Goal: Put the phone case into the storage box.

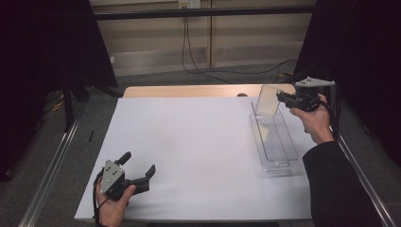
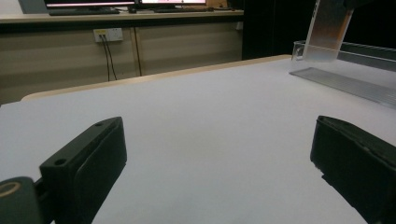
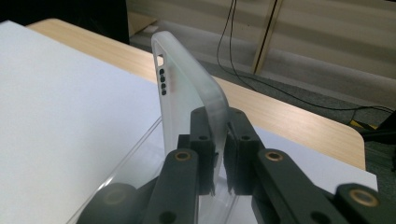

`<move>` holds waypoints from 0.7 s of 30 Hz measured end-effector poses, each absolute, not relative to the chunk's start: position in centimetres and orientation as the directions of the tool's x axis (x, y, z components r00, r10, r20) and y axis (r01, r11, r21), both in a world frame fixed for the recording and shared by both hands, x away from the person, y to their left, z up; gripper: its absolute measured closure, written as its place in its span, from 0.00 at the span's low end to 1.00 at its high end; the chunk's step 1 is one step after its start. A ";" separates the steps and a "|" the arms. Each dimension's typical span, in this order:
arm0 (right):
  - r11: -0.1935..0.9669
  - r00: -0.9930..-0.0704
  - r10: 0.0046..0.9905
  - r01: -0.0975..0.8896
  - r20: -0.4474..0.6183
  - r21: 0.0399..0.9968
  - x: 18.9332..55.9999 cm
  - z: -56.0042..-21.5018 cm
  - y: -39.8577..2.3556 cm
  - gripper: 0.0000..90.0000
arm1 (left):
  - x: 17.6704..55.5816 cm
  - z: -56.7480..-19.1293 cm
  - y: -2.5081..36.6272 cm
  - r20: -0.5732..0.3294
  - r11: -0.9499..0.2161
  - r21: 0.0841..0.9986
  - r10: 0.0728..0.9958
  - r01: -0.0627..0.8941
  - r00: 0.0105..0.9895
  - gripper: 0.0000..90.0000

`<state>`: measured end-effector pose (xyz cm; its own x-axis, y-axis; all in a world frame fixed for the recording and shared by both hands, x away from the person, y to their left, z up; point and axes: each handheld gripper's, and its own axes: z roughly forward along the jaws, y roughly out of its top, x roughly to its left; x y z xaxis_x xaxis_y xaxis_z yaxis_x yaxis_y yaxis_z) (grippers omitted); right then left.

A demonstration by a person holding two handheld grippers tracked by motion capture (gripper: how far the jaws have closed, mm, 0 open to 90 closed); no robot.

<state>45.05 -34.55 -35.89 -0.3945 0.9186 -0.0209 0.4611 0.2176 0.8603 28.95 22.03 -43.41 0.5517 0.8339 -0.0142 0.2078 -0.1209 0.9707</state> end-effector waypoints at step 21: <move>0.289 -0.405 0.910 0.474 -0.086 0.832 47.3 -37.7 -34.1 0.93 | 28.9 -43.5 22.0 -0.001 -0.136 0.969 0.833 0.206 0.554 0.04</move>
